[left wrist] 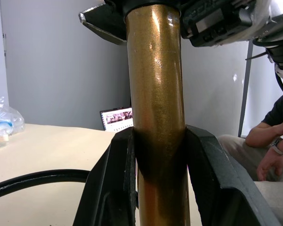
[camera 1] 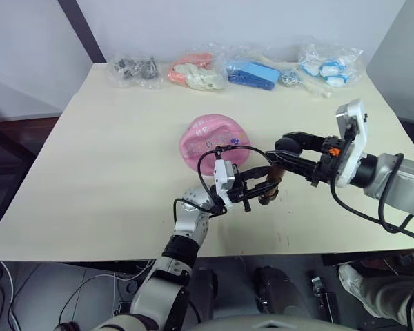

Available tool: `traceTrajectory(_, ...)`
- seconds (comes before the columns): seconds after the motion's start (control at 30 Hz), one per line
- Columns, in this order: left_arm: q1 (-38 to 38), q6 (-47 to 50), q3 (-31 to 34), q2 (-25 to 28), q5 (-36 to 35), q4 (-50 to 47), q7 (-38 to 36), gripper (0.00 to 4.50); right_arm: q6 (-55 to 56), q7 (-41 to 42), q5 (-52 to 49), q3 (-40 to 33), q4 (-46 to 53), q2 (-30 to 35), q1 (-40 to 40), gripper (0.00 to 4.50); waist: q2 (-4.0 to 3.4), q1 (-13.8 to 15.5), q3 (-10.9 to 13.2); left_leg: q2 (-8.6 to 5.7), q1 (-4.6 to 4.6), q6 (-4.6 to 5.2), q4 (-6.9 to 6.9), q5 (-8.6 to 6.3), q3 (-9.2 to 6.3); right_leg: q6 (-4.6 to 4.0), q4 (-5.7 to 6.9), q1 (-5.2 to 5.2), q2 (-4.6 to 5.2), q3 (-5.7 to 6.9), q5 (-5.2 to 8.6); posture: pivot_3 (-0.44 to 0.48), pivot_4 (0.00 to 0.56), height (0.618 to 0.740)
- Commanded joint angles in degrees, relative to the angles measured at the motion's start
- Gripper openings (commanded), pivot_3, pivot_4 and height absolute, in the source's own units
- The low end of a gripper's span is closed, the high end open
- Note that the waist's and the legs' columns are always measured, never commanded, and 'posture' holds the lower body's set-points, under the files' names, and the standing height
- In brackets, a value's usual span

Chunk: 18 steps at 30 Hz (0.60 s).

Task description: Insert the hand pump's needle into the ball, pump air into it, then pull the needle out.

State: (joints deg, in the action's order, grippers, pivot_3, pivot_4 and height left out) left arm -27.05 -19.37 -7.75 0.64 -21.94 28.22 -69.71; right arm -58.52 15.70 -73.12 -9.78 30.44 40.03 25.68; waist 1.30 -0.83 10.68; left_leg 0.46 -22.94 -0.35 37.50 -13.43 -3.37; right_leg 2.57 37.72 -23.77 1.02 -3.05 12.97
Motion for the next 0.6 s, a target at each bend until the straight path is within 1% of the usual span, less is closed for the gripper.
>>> traceTrajectory(0.03,-0.94,-0.12,0.57,-0.61,-1.11,-1.58,-0.08,1.05,1.35,-0.27,-0.54,-1.28,1.21,-0.1,-0.07,4.5,0.0,0.0,0.0,0.0,0.0,0.0,0.0,0.0,-0.01,0.0,0.0,0.0,0.0,0.0,0.0,0.0,0.15,0.74)
traceTrajectory(0.27,-0.62,0.18,0.52,-0.74,-1.01,-2.27,-0.31,1.05,1.73,-1.29,-0.98,-0.78,1.5,-1.18,0.05,4.5,0.0,0.01,0.0,0.0,0.0,0.0,0.0,0.0,-0.01,0.0,0.0,0.0,0.0,0.01,0.0,0.0,0.15,0.74)
traceTrajectory(0.33,-0.51,0.19,0.46,-0.71,-0.94,-2.36,-0.35,1.05,1.71,-1.58,-1.22,-0.63,1.39,-1.56,0.29,3.97,0.0,0.01,0.0,0.0,0.0,0.0,0.0,0.0,-0.02,0.0,0.0,0.0,0.0,0.02,0.0,0.0,0.15,0.74)
traceTrajectory(0.4,-0.31,0.21,0.38,-0.72,-0.93,-2.65,-0.31,1.05,1.57,-1.8,-1.21,-0.4,1.45,-1.78,0.32,3.26,0.0,0.01,0.0,0.0,0.0,0.0,0.0,0.0,-0.02,0.0,0.0,0.0,0.0,0.02,0.0,0.0,0.15,0.74)
traceTrajectory(0.43,-0.22,0.2,0.28,-0.8,-0.84,-2.83,-0.2,1.05,1.43,-1.81,-0.79,-0.09,1.43,-1.77,0.27,2.5,0.0,0.01,0.0,0.0,0.0,0.0,0.0,0.0,-0.01,0.0,0.0,0.0,0.0,0.01,0.0,0.0,0.15,0.74)
traceTrajectory(0.47,-0.16,0.21,0.22,-0.86,-0.78,-2.97,-0.13,1.05,1.33,-1.82,-0.48,0.12,1.42,-1.76,0.23,2.2,0.0,-0.01,0.0,0.0,0.0,0.0,0.0,0.0,-0.01,0.0,0.0,0.0,0.0,0.01,0.0,0.0,0.15,0.74)
traceTrajectory(0.5,-0.19,0.24,0.17,-0.94,-0.71,-3.0,-0.01,1.05,1.32,-1.79,-0.37,0.26,1.34,-1.78,0.24,1.77,0.0,0.01,0.0,0.0,0.0,0.0,0.0,0.0,-0.01,0.0,0.0,0.0,0.0,0.01,0.0,0.0,0.15,0.74)
traceTrajectory(0.6,-0.27,1.88,0.2,-0.9,-1.01,-3.31,0.41,1.05,1.37,-1.52,0.21,0.56,1.23,-1.64,0.38,1.69,0.0,0.02,0.0,0.0,0.0,0.0,0.0,0.0,-0.02,0.01,0.0,0.0,0.0,0.01,0.01,0.0,0.15,0.74)
